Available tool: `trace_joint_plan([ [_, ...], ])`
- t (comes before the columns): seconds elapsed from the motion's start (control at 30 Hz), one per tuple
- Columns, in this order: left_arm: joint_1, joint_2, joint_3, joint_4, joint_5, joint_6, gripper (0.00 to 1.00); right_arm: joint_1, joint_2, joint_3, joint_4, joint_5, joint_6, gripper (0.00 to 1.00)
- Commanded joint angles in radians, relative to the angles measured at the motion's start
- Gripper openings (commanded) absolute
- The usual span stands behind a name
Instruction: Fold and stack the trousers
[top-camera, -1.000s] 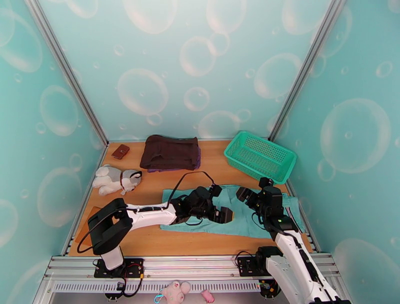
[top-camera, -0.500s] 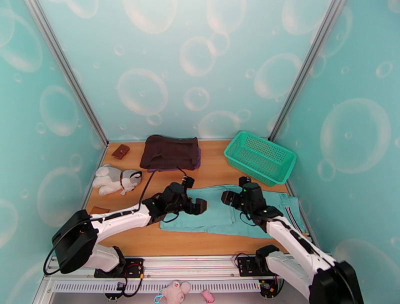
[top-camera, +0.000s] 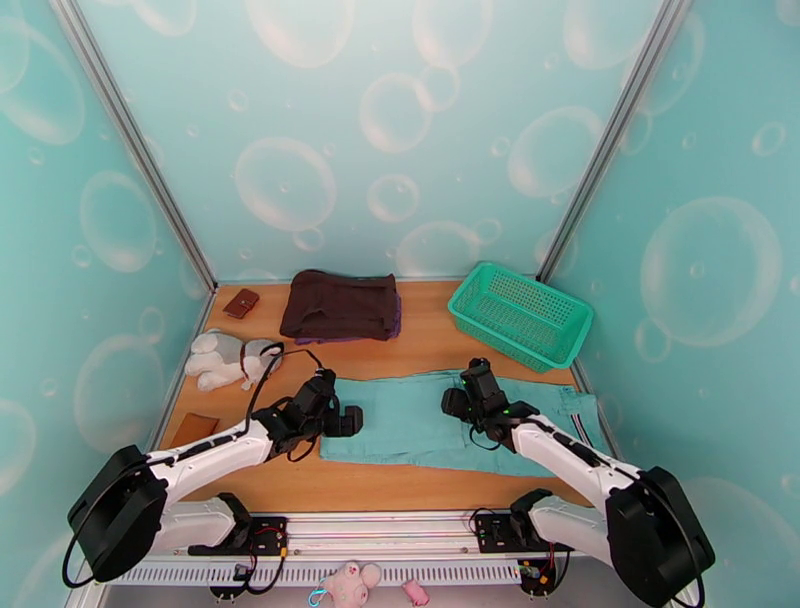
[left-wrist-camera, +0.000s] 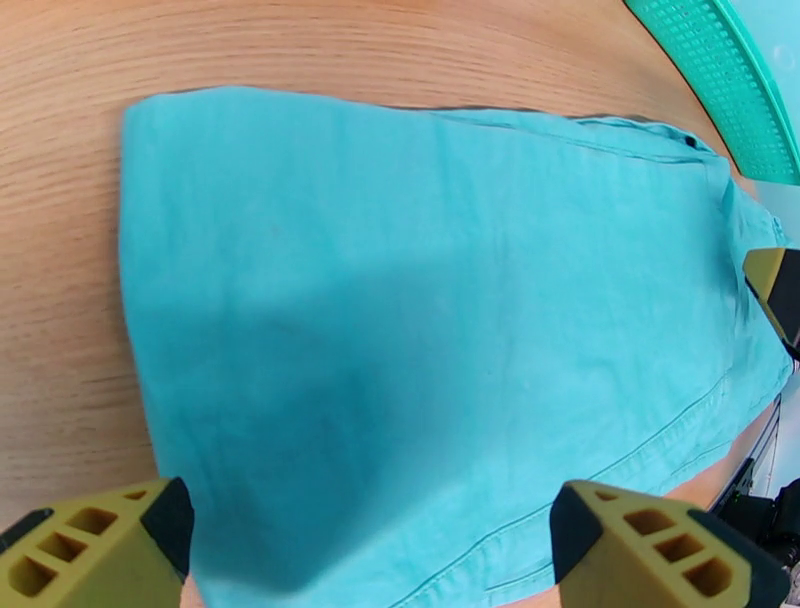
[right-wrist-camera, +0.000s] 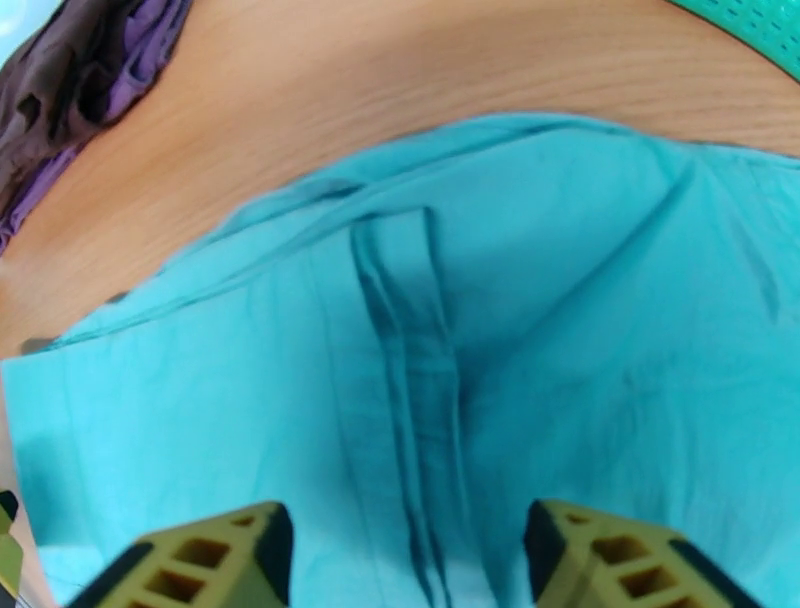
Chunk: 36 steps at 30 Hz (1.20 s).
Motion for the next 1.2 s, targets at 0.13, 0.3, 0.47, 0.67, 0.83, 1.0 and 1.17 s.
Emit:
trace_joint_plan([
  [0.13, 0.035, -0.088, -0.025, -0.020, -0.046, -0.006, 0.99, 0.047, 0.098, 0.022, 0.038, -0.024, 0.023, 0.53],
  [0.3, 0.047, -0.143, -0.052, -0.015, -0.050, -0.009, 0.99, 0.055, 0.122, 0.050, 0.025, -0.034, 0.009, 0.23],
  [0.47, 0.057, -0.190, -0.086, -0.005, -0.050, -0.010, 0.99, 0.088, 0.098, 0.100, -0.014, -0.021, -0.002, 0.00],
  [0.67, 0.069, -0.224, -0.119, 0.005, -0.057, -0.004, 0.99, 0.189, 0.117, 0.250, -0.146, 0.072, 0.007, 0.04],
  [0.83, 0.077, -0.256, -0.154, 0.024, -0.038, 0.006, 0.99, 0.212, 0.129, 0.250, -0.152, 0.082, 0.035, 0.16],
  [1.0, 0.084, -0.290, -0.159, -0.001, -0.041, 0.017, 0.99, 0.213, 0.129, 0.226, -0.141, 0.069, 0.052, 0.26],
  [1.17, 0.089, -0.298, -0.158, 0.002, -0.029, 0.019, 0.99, 0.210, 0.134, 0.187, -0.121, 0.047, 0.063, 0.32],
])
